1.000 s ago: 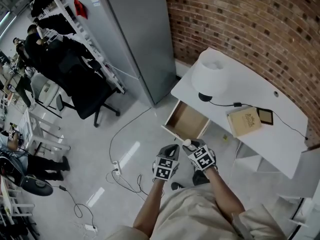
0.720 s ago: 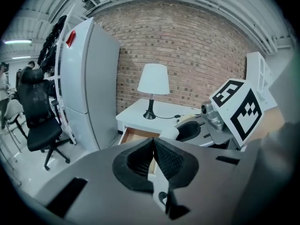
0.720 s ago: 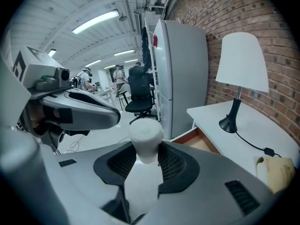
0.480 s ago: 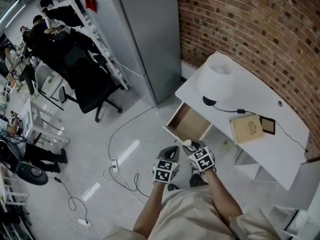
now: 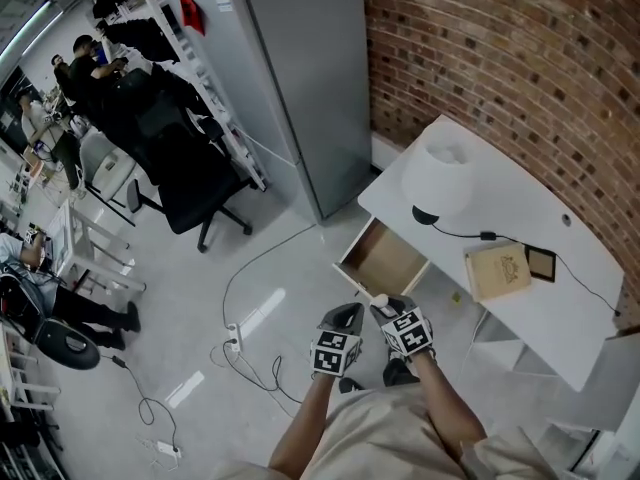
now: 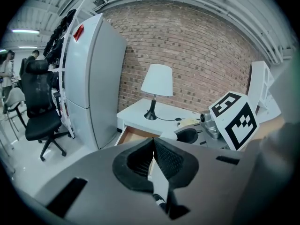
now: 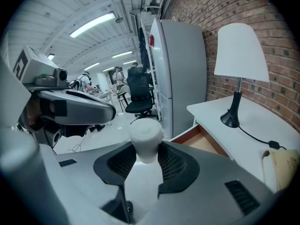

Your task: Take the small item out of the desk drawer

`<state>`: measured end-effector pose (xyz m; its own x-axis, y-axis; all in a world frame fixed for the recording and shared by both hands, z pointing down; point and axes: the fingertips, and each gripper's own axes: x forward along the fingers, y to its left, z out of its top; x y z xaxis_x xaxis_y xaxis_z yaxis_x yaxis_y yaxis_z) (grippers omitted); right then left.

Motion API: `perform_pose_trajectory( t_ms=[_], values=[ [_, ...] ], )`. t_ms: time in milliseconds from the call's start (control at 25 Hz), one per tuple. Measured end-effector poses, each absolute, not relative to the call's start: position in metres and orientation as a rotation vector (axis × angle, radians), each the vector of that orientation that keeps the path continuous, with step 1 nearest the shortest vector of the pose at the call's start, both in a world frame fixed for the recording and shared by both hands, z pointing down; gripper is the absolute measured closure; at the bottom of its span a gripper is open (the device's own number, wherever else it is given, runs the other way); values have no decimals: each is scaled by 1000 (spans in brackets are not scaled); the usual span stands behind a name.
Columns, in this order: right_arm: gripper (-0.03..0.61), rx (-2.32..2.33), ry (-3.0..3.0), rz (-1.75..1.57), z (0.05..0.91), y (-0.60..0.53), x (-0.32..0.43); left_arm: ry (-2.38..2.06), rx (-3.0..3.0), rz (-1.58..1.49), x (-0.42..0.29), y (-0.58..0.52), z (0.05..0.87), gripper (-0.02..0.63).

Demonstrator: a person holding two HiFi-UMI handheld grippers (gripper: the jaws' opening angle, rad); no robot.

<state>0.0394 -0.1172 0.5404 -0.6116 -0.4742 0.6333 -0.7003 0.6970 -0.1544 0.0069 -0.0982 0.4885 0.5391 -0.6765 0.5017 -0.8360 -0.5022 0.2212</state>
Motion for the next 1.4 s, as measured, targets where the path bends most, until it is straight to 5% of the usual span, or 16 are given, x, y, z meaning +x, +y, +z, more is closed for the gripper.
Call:
perform_pose_trajectory(
  t_ms=[1400],
  values=[
    [416, 889, -2359, 533, 547, -116, 41, -1259, 2300, 452, -2, -100, 497, 597]
  ],
)
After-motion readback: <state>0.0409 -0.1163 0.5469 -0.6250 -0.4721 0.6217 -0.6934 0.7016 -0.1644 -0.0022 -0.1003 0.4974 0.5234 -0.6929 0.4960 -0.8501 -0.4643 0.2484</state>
